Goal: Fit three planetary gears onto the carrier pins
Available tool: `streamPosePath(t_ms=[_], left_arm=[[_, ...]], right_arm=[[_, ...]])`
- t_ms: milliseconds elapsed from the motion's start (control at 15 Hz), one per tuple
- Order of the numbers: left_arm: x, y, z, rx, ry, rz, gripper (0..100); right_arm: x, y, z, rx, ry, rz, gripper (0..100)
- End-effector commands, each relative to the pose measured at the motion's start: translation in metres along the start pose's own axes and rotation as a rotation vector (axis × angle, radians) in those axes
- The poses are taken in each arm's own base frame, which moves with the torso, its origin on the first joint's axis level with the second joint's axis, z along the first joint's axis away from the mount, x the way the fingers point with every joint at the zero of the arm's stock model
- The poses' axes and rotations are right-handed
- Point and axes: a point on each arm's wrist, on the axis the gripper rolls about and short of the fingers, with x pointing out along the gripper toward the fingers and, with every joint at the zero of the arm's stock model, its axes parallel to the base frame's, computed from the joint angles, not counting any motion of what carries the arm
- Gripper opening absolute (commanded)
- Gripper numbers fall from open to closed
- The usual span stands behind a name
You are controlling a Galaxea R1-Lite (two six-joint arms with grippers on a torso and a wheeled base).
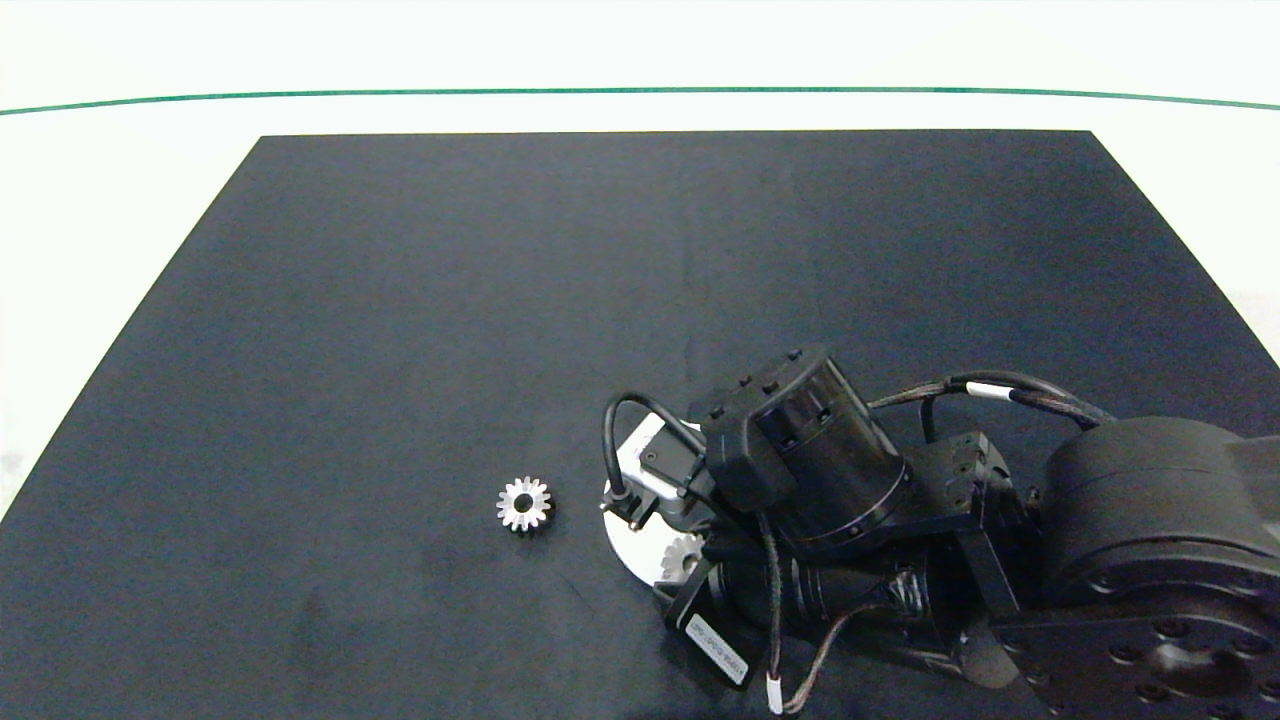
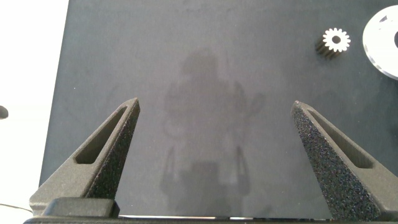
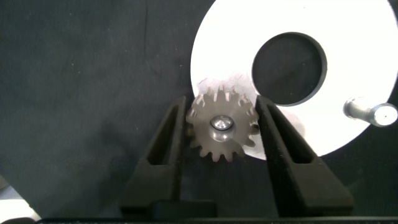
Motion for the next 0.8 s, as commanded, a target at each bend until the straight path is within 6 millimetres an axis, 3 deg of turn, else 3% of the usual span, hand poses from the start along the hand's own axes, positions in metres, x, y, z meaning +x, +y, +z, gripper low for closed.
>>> streamPosePath(t_ms=[67,200,267,400,467,533,667,800], left_arm=[[0.0,0.0,0.0,-0.001,0.003,0.0,100],[0.0,0.0,0.0,0.001,0.003,0.0,100],[0.0,0.0,0.0,0.001,0.003,0.0,100],[0.0,0.0,0.0,0.002,0.0,-0.003,100],[0.0,0.0,-0.001,0.002,0.003,-0.008,100],[0.0,0.0,-0.001,0.002,0.003,-0.008,100],[0.0,0.0,-0.001,0.001,0.006,-0.01,100],[0.0,0.0,-0.002,0.002,0.006,-0.014,100]], right_arm=[[-0.002,0.001,0.0,-0.001,-0.003,0.0,100],[-0.007,-0.001,0.001,0.001,-0.014,-0.001,100],[-0.021,-0.008,0.003,0.019,-0.049,-0.017,100],[-0.051,-0.033,0.003,0.074,-0.111,-0.095,100],[-0.082,-0.062,-0.005,0.144,-0.158,-0.187,100],[-0.096,-0.08,-0.015,0.185,-0.162,-0.242,100],[-0.102,-0.112,-0.044,0.27,-0.105,-0.326,100],[-0.097,-0.126,-0.067,0.32,-0.056,-0.302,100]])
